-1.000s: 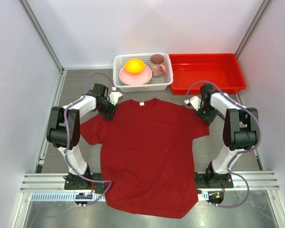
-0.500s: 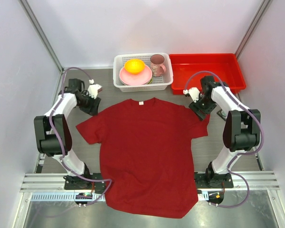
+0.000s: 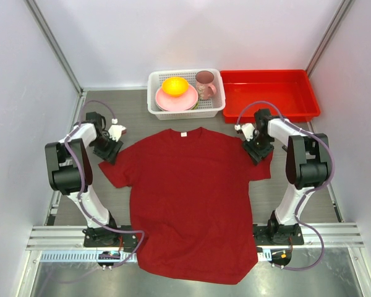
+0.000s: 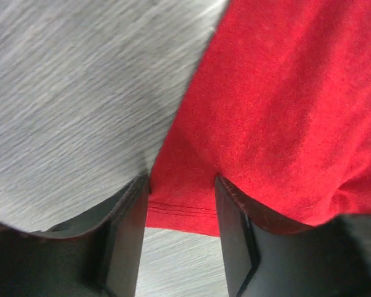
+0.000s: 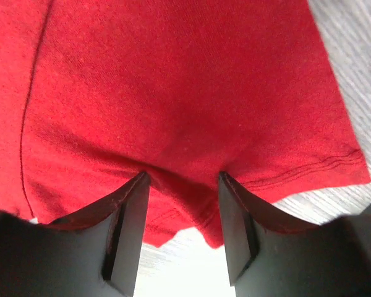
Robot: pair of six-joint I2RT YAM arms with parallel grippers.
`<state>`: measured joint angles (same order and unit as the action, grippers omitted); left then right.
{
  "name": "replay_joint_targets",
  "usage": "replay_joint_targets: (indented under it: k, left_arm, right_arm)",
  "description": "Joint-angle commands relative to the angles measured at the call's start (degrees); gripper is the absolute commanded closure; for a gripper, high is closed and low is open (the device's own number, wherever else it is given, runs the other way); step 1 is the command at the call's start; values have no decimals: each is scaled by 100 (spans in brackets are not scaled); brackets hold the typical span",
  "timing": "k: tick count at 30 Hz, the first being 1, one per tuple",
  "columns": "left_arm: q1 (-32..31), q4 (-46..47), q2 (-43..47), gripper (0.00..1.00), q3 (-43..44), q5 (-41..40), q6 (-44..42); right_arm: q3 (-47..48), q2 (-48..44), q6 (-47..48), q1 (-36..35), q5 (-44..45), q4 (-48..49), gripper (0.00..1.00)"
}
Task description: Pin the brooch onto the clothing
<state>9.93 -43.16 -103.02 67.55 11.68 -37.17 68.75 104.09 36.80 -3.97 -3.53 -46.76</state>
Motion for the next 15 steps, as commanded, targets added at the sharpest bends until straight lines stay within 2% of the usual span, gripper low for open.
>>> replay_joint_targets:
  k: [1, 2, 3, 4, 6, 7, 9, 10, 12, 14, 15]
  left_arm:
    - [-18, 88, -455, 52, 135, -385, -1]
    - [-35, 140, -569, 58, 205, -525, 95]
    - [-44, 141, -692, 75, 458, -596, 157]
    - [-44, 89, -954, 83, 609, -614, 227]
    - [-44, 27, -1193, 95, 934, -641, 455]
    - [-44, 53, -1420, 97, 1240, -650, 543]
    - [-53, -17, -1658, 100, 1602, -563, 772]
    - [-53, -130, -1886, 100, 2091, -457, 903]
    - [-53, -149, -1914, 100, 2288, -325, 1035]
    - [-44, -114, -1766, 93, 2350, -229, 1062]
    - [-44, -97, -1661, 82, 2324, -132, 1062]
  right_arm:
    - [-11, 216, -137, 1, 230, 510, 47]
    - [15, 251, -155, -8, 256, 554, 47]
    - [33, 365, -155, 1, 309, 659, 48]
    - [85, 418, -164, 1, 335, 712, 48]
    - [156, 593, -173, -8, 642, 913, 49]
    - [234, 673, -173, 1, 808, 993, 50]
    - [453, 909, -234, 1, 968, 1168, 51]
    - [612, 1007, -287, 10, 1142, 1222, 51]
    - [788, 1043, -305, 1, 1223, 1231, 52]
    - [885, 929, -278, 10, 1223, 1152, 50]
    - [973, 859, -261, 10, 1171, 960, 48]
